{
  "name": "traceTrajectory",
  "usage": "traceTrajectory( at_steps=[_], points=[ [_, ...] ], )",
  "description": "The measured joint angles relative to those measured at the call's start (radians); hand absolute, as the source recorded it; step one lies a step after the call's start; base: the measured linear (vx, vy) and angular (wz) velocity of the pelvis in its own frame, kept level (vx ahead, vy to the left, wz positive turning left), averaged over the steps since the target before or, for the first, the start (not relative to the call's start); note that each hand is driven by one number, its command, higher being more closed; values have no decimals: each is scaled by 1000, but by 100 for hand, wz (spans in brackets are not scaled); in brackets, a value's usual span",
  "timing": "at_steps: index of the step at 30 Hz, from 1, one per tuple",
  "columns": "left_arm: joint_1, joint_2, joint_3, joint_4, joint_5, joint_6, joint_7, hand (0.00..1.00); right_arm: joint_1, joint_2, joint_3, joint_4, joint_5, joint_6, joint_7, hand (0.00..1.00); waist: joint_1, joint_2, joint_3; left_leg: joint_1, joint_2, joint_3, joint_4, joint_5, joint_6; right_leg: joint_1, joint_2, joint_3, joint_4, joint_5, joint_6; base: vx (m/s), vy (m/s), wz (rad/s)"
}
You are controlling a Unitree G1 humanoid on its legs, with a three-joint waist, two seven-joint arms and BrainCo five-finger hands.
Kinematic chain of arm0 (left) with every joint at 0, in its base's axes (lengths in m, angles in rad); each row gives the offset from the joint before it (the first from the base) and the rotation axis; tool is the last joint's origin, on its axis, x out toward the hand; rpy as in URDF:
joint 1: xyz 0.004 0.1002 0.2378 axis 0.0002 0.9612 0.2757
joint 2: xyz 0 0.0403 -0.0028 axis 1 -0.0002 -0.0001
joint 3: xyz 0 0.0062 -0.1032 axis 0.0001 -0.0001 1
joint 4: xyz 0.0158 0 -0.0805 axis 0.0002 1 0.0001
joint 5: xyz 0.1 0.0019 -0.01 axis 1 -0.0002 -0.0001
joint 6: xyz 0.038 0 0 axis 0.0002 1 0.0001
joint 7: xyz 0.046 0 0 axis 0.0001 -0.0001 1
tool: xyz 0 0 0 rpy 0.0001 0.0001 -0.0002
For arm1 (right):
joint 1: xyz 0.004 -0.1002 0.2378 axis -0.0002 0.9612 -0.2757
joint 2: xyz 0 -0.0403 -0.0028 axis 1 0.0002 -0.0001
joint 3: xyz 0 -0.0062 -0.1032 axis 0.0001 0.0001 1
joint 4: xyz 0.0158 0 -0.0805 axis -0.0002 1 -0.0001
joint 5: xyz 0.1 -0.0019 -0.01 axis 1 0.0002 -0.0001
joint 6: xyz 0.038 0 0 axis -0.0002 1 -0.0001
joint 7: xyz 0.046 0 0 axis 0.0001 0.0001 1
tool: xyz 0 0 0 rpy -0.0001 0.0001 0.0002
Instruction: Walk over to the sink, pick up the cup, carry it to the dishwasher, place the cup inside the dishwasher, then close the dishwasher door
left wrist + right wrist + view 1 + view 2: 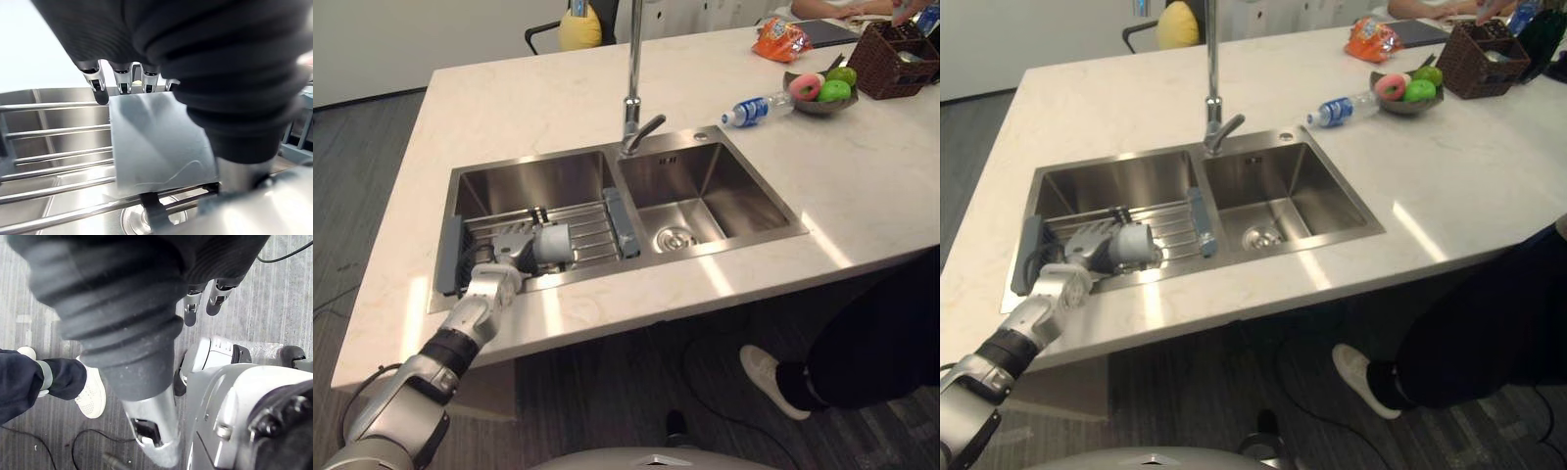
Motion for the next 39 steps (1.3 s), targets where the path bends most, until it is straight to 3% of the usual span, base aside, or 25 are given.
traceTrajectory(
  at_steps=[5,10,15,20,21,34,39],
  points=[
    [-29,-6,-51,-6,-26,16,-71,0,-4,-9,20,0,2,-1,-1,0,-13,5,-1,-2,-2,-12,20,-18,10,-14,4,28,2,5,8,-1,-23,-18],
    [-47,-13,-68,-13,-72,101,-62,0,1,-9,46,1,11,-1,-1,0,-37,8,0,1,-5,-25,28,-34,14,-14,4,33,3,5,8,0,-19,-10],
    [-50,-25,-43,6,-81,54,-77,0,1,-10,44,0,11,-1,0,0,-37,10,4,1,-4,-28,31,-36,15,-9,4,29,4,2,3,-15,-18,0],
    [-50,-37,-39,10,-60,50,-61,0,2,-12,46,0,11,-2,0,0,-37,6,22,16,-3,-30,29,-41,14,3,5,24,0,-6,-8,-39,-28,1],
    [-50,-39,-39,11,-60,50,-59,100,2,-14,46,0,11,-2,0,0,-36,11,21,16,-3,-30,29,-41,14,3,5,23,0,-6,-8,0,0,0],
    [-50,-44,-31,13,-63,-27,-85,100,2,-26,69,1,11,-7,3,0,-37,13,23,13,-2,-40,23,-42,13,5,6,14,4,-9,2,-14,-21,2],
    [-66,-39,-60,10,-66,-92,-72,100,2,-28,82,1,10,-26,7,0,-40,13,23,10,-1,-55,23,-42,14,12,5,-7,5,-12,4,-10,-31,9]
  ],
)
